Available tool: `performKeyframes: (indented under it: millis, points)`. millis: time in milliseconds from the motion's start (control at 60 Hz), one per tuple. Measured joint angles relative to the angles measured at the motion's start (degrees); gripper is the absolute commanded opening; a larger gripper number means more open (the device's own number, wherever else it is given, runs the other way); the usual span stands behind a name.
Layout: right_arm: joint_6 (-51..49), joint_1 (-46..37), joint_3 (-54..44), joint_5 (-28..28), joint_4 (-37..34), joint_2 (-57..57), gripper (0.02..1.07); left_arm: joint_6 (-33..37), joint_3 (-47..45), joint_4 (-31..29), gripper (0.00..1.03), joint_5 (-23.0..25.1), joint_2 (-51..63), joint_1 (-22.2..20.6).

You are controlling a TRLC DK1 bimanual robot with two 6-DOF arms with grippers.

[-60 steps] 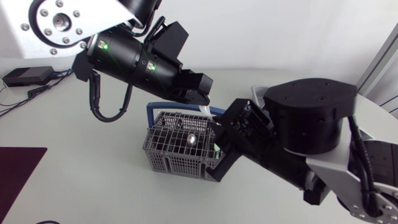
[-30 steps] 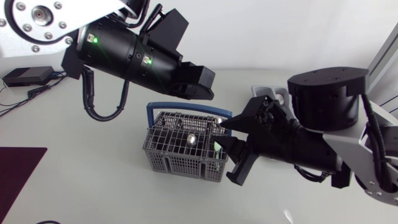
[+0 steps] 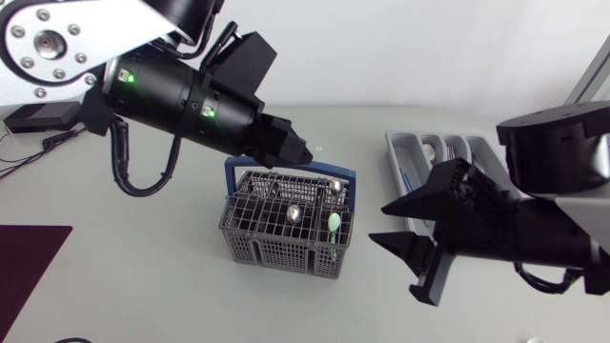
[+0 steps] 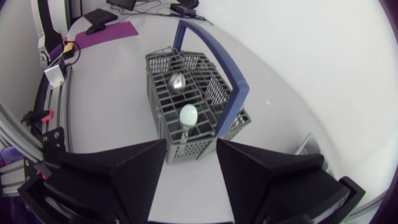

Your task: Unload the cutlery basket into the drawer organizer.

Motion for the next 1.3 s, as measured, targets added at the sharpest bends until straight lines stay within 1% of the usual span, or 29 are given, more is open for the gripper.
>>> performKeyframes:
  millis: [17,33,50,67,83,100,133,233,250,300,350,383,517,550,583,717,767,833,867,917,1167,1300]
  points:
    - [-1.0,-1.0,0.0,-0.5,-1.4,-0.5,0.77,0.7,-0.2,-0.3,0.41,0.0,0.0,0.0]
    - [-1.7,-2.0,0.0,-0.8,-2.2,-0.7,0.78,0.9,-0.4,-0.4,0.48,0.0,0.0,0.1]
    - [-3.0,-2.9,0.0,-1.6,-3.7,-1.3,0.8,1.4,-0.7,-0.5,0.49,0.0,-0.1,0.1]
    - [-3.8,-3.7,0.0,-2.1,-4.6,-1.7,0.82,1.7,-1.0,-0.7,0.54,-0.2,-0.1,0.1]
    - [-5.4,-5.1,0.0,-2.7,-6.0,-2.3,0.83,2.5,-1.3,-0.9,0.54,-0.5,-0.1,0.1]
    - [-6.2,-6.0,0.0,-3.0,-6.8,-2.6,0.86,2.7,-1.5,-1.0,0.59,-0.7,-0.1,0.1]
    - [-8.8,-8.5,0.0,-4.2,-8.9,-3.4,0.89,3.7,-2.0,-1.6,0.62,-1.3,-0.1,0.0]
    - [-19.4,-19.7,0.0,-8.9,-16.2,-4.2,0.92,5.9,-3.4,-3.0,0.65,-2.0,-0.2,-0.2]
    - [-21.0,-21.2,0.0,-9.2,-17.2,-4.2,0.92,6.1,-3.6,-3.2,0.68,-2.1,-0.2,-0.2]
    - [-26.6,-25.8,0.0,-9.5,-20.5,-4.0,0.93,7.0,-3.8,-3.5,0.69,-2.8,-0.3,-0.3]
    - [-34.3,-31.0,0.0,-10.4,-24.4,-3.4,0.95,7.8,-4.0,-3.7,0.7,-3.1,-0.6,-0.3]
    - [-38.1,-33.3,0.0,-10.5,-26.0,-3.1,0.95,8.2,-4.0,-3.7,0.73,-3.1,-0.7,-0.3]
    - [-54.9,-42.3,-1.0,-9.9,-31.9,-1.9,0.95,8.7,-4.7,-3.7,0.73,-3.6,-1.3,-0.5]
    - [-58.8,-44.2,-1.4,-9.1,-32.9,-1.7,0.95,8.9,-5.0,-3.8,0.76,-4.1,-1.5,-0.7]
    - [-62.1,-45.9,-1.7,-8.6,-33.6,-1.3,0.95,9.0,-5.4,-3.8,0.78,-4.3,-1.5,-0.9]
    - [-75.9,-53.6,-3.2,-5.8,-34.4,1.0,0.95,9.9,-6.8,-3.9,0.78,-4.8,-1.5,-1.7]
    - [-79.5,-55.5,-4.0,-4.4,-34.4,1.9,0.95,9.9,-7.1,-3.9,0.82,-4.8,-1.5,-1.7]
    - [-84.0,-57.3,-5.9,-2.6,-33.9,3.2,0.95,10.1,-7.2,-3.9,0.82,-5.5,-1.5,-1.9]
    - [-85.2,-57.7,-6.5,-1.8,-33.6,3.6,0.95,10.3,-7.4,-3.9,0.82,-5.6,-1.5,-2.0]
    - [-87.0,-57.9,-7.3,-0.3,-33.3,3.8,0.95,10.4,-7.7,-3.9,0.86,-5.7,-1.5,-2.2]
    - [-92.6,-58.2,-10.7,5.9,-31.6,2.0,0.95,11.4,-8.1,-4.0,0.87,-7.0,-1.1,-4.9]
    - [-94.8,-60.0,-10.9,6.7,-31.7,1.6,0.95,11.4,-8.1,-4.2,0.87,-7.7,0.3,-6.2]
